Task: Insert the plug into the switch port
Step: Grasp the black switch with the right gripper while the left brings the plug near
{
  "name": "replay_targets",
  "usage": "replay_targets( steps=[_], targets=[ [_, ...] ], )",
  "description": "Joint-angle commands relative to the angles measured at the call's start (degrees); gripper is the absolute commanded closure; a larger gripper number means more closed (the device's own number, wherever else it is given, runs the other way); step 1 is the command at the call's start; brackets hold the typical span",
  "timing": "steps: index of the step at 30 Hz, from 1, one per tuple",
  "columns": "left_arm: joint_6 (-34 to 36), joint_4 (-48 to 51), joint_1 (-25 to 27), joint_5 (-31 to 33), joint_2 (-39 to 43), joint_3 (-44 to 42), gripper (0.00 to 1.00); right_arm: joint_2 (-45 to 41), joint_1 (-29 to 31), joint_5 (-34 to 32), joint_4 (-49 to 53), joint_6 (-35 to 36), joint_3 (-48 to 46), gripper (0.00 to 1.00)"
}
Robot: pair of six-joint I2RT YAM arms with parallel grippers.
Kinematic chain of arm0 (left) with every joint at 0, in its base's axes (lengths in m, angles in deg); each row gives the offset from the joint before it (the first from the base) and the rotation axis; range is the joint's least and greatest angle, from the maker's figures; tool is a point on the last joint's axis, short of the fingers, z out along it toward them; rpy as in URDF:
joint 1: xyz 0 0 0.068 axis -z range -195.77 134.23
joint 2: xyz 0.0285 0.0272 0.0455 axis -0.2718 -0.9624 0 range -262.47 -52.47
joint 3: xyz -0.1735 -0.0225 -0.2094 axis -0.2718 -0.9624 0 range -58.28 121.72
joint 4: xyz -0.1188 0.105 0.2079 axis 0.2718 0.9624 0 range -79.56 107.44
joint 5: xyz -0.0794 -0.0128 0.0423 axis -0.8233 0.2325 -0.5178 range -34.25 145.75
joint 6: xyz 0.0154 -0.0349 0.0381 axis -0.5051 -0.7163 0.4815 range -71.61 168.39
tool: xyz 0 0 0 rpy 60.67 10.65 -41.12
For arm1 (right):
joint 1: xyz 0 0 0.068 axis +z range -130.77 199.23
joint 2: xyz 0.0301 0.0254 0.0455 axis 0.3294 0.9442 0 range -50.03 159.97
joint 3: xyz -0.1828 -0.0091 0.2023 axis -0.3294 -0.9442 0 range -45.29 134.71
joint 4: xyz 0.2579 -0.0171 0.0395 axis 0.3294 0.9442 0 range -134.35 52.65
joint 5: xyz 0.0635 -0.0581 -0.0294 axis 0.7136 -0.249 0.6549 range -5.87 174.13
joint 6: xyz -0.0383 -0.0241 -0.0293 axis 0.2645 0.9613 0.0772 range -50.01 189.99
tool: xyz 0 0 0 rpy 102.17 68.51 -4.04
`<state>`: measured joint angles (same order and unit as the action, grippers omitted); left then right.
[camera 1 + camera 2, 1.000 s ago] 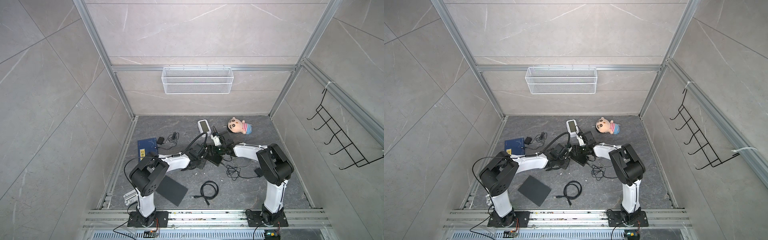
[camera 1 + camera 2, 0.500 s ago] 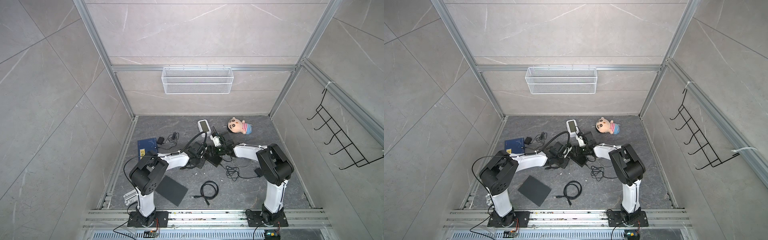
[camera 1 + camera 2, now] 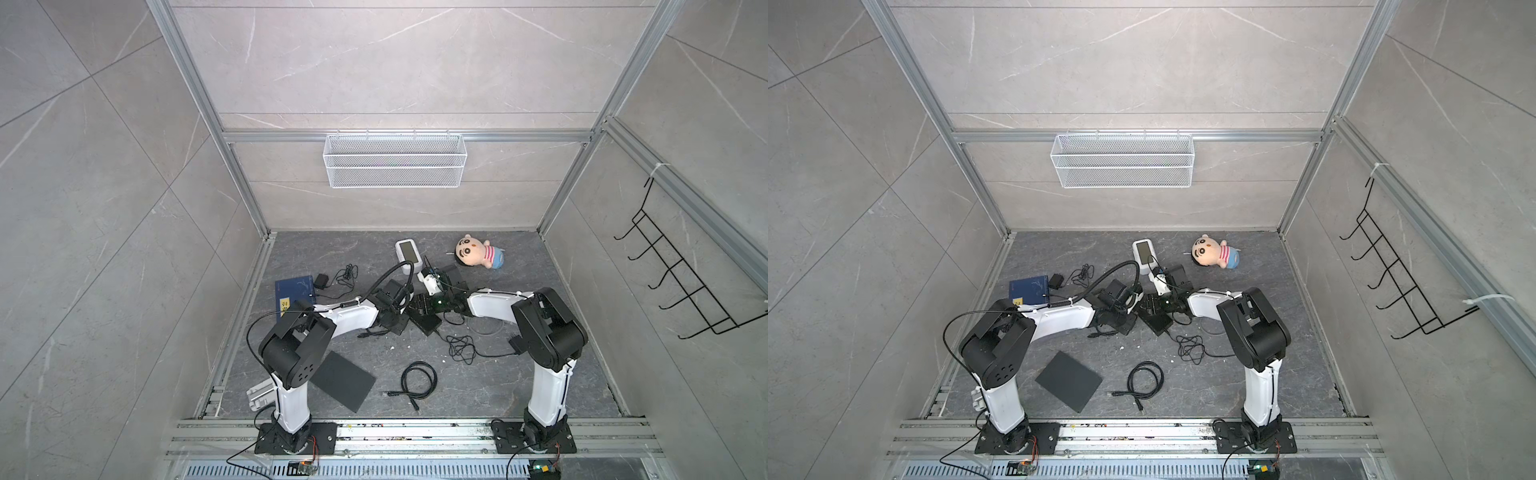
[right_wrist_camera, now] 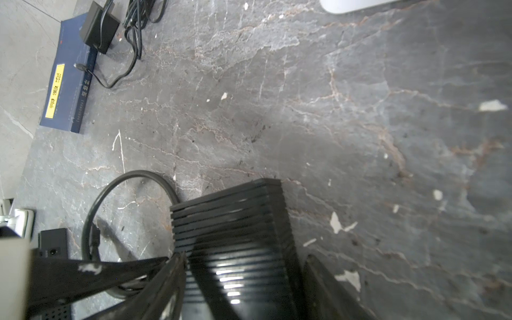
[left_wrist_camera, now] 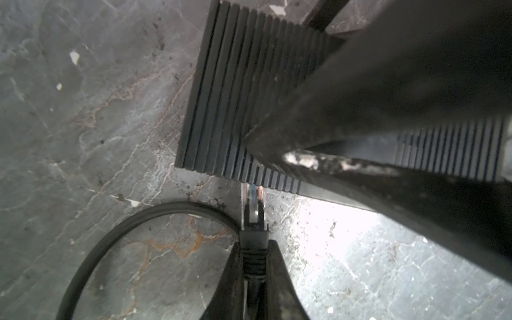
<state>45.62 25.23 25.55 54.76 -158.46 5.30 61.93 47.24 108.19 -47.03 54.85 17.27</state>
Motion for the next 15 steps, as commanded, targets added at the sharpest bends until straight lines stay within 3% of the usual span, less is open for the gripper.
replay_targets(
  steps=[1,9,15],
  targets=[
    [4.61,-0.57,-1.98,-5.34,0.28,2.90,0.92,4.04,1.88,0.04,11.40,0.85,-1.87,0.31],
    [8.49,7.19,-3.35,-11.78,-2.36,7.35,0.92,4.58,2.11,-1.23,11.13,0.58,-1.35,0.33],
    [7.12,5.77,-2.92,-7.78,-4.17,7.80,0.92,5.50,2.50,2.12,9.96,0.28,-0.98,0.34]
  ],
)
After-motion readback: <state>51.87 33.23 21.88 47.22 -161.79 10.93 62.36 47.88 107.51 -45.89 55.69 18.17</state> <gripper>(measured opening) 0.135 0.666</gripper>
